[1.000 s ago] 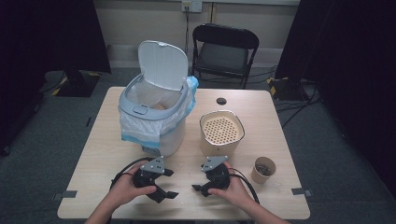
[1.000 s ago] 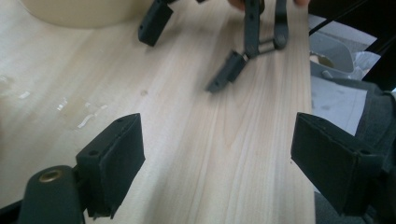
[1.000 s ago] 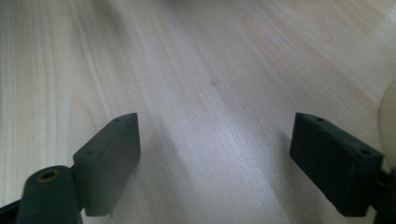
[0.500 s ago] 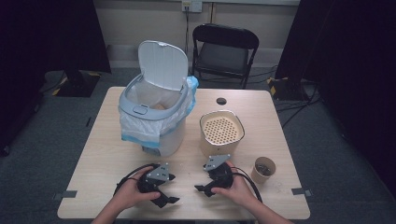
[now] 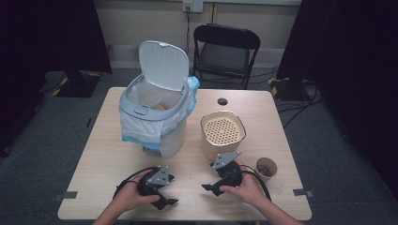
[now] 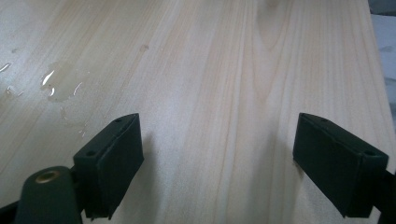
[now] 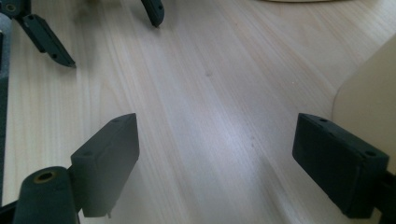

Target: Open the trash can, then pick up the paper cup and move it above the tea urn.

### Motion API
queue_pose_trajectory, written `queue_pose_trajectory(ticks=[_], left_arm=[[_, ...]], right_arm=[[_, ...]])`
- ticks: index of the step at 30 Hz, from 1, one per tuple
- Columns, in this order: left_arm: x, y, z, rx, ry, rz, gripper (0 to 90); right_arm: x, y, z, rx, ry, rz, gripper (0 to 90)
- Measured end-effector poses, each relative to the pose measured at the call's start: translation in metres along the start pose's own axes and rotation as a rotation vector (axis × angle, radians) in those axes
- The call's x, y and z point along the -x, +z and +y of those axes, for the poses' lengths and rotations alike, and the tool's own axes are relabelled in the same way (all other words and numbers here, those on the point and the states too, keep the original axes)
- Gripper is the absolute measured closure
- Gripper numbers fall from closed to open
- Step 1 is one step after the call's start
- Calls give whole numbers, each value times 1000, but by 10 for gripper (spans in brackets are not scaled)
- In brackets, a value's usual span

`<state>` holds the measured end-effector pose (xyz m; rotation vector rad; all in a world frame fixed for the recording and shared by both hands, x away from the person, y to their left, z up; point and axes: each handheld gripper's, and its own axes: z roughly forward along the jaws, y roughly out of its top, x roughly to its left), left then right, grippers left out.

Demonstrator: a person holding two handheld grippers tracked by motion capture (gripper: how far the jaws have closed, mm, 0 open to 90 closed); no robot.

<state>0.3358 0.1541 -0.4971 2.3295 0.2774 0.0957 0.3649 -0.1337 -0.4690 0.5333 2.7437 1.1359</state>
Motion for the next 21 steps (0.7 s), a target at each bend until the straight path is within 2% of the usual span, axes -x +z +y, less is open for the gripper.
queue_pose_trajectory(ticks=[3, 11, 21], left_arm=[[0, 0, -2, 10, 1, -4, 150], [-1, -1, -5, 34, 7, -7, 143], [-1, -1, -6, 37, 8, -8, 142]], right_arm=[[0, -5, 1, -6, -15, 18, 145], [2, -16, -1, -18, -25, 22, 145], [5, -34, 5, 1, -14, 25, 147]])
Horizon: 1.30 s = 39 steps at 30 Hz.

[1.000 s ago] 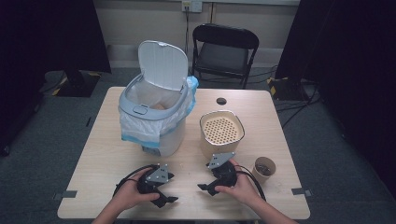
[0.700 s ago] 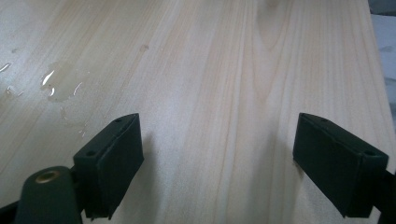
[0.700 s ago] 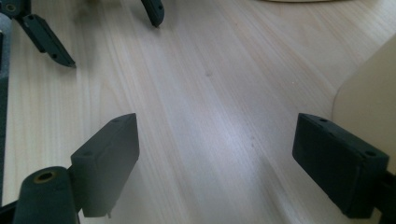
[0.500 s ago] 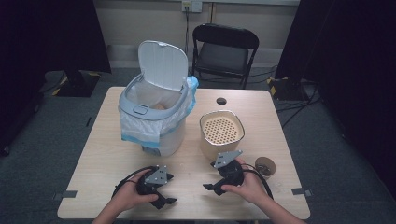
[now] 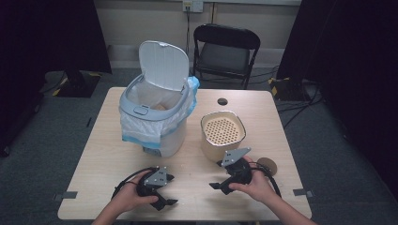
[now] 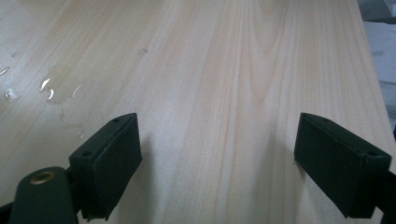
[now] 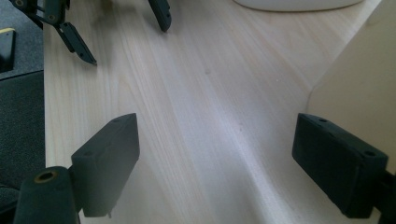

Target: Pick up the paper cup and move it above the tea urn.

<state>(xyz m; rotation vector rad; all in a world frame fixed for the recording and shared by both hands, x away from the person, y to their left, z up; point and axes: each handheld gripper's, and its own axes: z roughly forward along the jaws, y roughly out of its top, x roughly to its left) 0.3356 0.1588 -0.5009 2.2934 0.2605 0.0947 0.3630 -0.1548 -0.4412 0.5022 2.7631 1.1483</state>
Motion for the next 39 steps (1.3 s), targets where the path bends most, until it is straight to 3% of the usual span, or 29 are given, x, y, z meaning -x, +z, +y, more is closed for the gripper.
queue_pose_trajectory(ticks=[6, 9, 18, 25, 39], left_arm=[[0, 0, 0, -3, 1, -7, 132], [0, 0, 0, -3, 6, -9, 122], [0, 1, 0, -4, 7, -12, 117], [0, 1, 0, -5, 10, -13, 114], [0, 1, 0, -8, 12, -13, 108]], right_arm=[[-1, -10, 4, -2, 3, 13, 145], [-2, -15, 5, -17, -25, -4, 146], [1, -33, 3, -28, -33, -13, 146], [5, -46, 0, -42, -22, -35, 146], [19, -72, -9, -11, 10, -79, 144]])
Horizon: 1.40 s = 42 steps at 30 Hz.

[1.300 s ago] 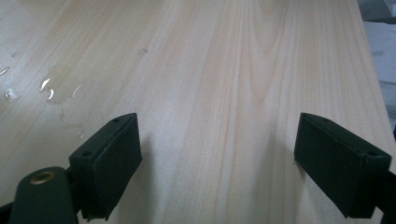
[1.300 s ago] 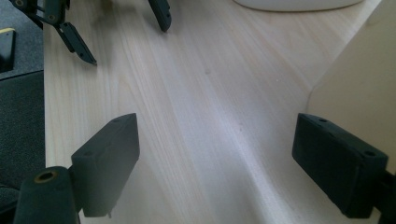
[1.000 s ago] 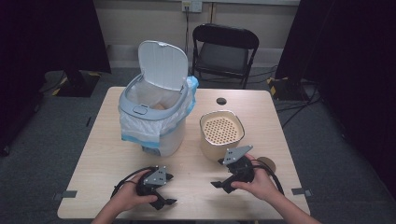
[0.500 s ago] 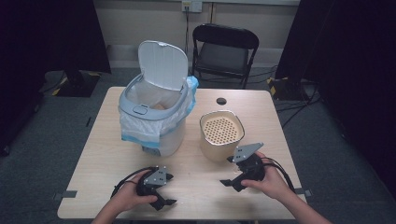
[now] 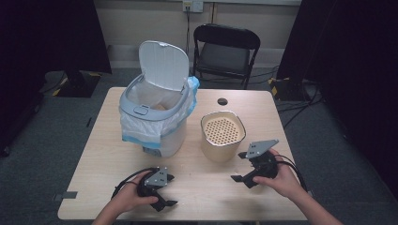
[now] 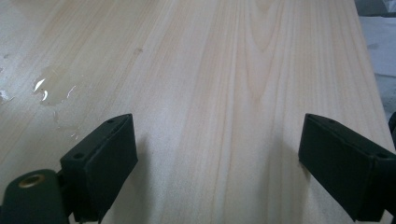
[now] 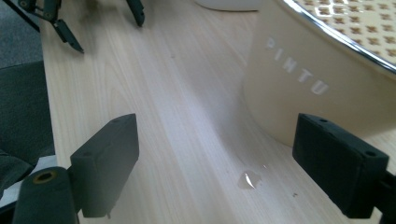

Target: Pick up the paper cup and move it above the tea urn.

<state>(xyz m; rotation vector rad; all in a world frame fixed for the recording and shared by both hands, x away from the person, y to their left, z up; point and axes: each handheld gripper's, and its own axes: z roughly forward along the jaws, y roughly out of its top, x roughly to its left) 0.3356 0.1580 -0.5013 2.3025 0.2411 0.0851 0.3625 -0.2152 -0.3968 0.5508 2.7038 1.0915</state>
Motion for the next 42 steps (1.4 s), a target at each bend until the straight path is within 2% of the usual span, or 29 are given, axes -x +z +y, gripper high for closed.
queue_pose_trajectory(ticks=[12, 26, 33, 42], left_arm=[[0, 0, 0, -1, 2, -2, 102], [0, 0, 0, 1, 3, -3, 101], [0, 1, 0, 3, 2, -7, 100], [0, 1, 0, 2, 3, -7, 99]], right_arm=[[14, -14, -16, 0, 39, -36, 144], [32, -28, -37, 29, 114, -80, 144], [36, -29, -44, 19, 122, -101, 144], [38, -31, -52, 24, 134, -105, 144]])
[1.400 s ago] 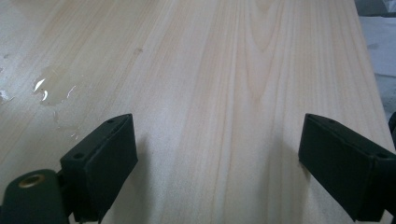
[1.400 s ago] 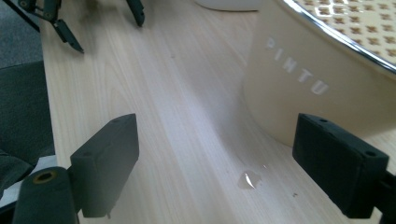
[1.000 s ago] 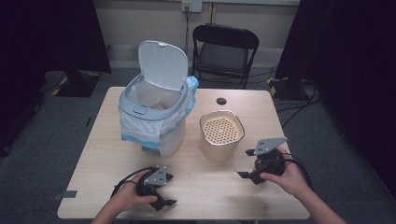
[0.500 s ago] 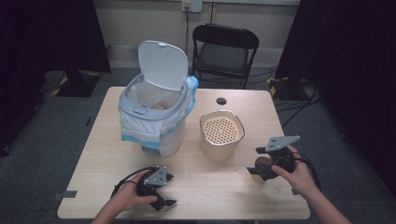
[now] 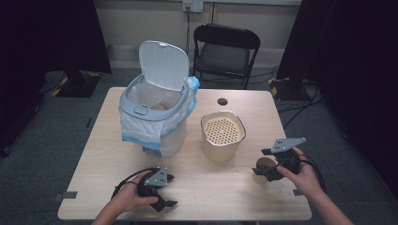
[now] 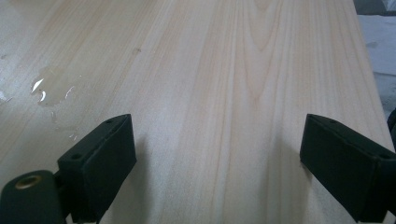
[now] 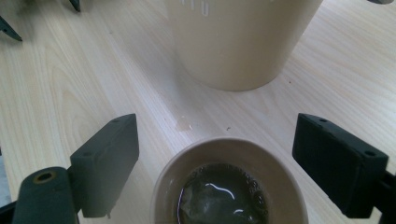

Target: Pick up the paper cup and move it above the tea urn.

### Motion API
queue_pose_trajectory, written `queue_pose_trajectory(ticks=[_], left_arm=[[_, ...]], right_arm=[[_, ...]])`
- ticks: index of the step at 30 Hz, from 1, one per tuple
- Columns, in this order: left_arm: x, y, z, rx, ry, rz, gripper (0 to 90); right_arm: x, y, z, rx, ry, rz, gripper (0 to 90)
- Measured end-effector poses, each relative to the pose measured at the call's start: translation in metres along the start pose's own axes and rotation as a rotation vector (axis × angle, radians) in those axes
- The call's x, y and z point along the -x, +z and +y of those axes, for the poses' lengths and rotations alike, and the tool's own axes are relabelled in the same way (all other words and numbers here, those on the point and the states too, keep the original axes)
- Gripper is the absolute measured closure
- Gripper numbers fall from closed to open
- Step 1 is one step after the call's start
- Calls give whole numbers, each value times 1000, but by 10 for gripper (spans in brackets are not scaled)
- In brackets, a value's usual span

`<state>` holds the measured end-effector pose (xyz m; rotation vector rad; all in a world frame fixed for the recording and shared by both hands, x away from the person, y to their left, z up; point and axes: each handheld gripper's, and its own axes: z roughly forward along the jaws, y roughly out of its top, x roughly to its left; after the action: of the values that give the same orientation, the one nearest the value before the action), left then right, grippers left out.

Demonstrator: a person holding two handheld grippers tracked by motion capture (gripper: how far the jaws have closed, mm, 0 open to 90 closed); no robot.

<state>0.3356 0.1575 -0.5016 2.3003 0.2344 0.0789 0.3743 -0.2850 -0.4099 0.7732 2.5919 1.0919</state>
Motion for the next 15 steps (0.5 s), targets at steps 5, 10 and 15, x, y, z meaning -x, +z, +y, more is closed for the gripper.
queue_pose_trajectory(ticks=[5, 10, 15], left_arm=[[0, 0, 0, 0, 1, -1, 95], [0, 0, 0, -5, 3, -1, 95], [0, 0, 0, -4, 3, -1, 95]], right_arm=[[1, -1, -5, -2, 9, -1, 144], [1, -1, -9, 1, 9, 1, 143], [2, -1, -12, 7, 22, -2, 143]])
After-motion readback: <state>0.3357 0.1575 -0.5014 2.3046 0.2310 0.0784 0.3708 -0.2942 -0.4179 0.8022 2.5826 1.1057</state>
